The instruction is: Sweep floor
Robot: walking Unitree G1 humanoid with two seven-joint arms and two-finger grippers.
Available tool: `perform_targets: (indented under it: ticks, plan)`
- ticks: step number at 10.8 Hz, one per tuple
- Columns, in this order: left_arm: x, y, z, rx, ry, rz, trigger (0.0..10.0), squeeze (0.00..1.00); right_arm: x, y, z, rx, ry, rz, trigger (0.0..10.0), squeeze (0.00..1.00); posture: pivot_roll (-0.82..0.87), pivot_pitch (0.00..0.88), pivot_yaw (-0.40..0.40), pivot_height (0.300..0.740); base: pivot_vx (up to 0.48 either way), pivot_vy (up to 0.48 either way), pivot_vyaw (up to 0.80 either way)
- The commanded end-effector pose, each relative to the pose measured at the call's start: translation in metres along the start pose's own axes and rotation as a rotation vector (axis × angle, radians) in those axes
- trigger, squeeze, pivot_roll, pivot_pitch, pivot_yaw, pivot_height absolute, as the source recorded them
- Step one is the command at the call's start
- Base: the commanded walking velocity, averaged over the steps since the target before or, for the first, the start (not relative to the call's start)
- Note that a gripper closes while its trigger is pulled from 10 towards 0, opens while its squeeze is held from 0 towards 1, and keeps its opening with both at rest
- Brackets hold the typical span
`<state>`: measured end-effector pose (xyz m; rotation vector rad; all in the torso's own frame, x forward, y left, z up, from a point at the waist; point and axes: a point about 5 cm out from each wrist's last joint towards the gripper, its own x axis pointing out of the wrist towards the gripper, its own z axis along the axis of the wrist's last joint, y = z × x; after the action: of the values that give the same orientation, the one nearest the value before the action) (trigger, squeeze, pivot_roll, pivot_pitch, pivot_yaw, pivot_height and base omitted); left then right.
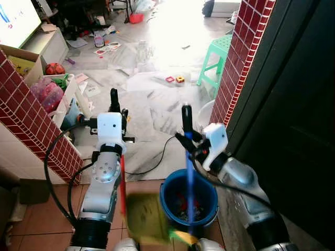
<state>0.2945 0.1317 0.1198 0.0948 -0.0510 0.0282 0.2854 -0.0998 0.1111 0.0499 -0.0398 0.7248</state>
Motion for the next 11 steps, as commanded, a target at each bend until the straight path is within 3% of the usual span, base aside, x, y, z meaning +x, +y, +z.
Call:
perform_targets:
  ticks: [1, 2, 4, 5, 11]
  plan:
    - [0.002, 0.001, 0.004, 0.004, -0.019, -0.002, 10.0, 0.0, 0.007, 0.0, 0.019, 0.01, -0.083, 0.016, 10.0, 0.0, -0.12, 0.0, 0.063, 0.74, 0.0, 0.0, 0.0]
    - [0.002, -0.003, 0.003, -0.018, -0.013, -0.027, 10.0, 0.0, 0.01, -0.003, 0.027, -0.004, -0.111, -0.015, 10.0, 0.0, -0.12, 0.0, 0.064, 0.74, 0.0, 0.0, 0.0]
    - [-0.001, 0.004, -0.003, -0.038, 0.032, -0.009, 10.0, 0.0, 0.008, -0.025, 0.035, -0.099, -0.142, -0.265, 10.0, 0.0, -0.12, 0.0, 0.065, 0.74, 0.0, 0.0, 0.0]
    - [-0.002, 0.008, -0.006, -0.067, 0.046, -0.028, 10.0, 0.0, 0.003, -0.032, 0.032, -0.114, -0.13, -0.328, 10.0, 0.0, -0.12, 0.0, 0.066, 0.74, 0.0, 0.0, 0.0]
    - [0.0, 0.005, -0.005, -0.074, 0.057, -0.038, 10.0, 0.0, -0.011, -0.053, 0.02, -0.212, -0.051, -0.555, 10.0, 0.0, -0.13, 0.0, 0.069, 0.74, 0.0, 0.0, 0.0]
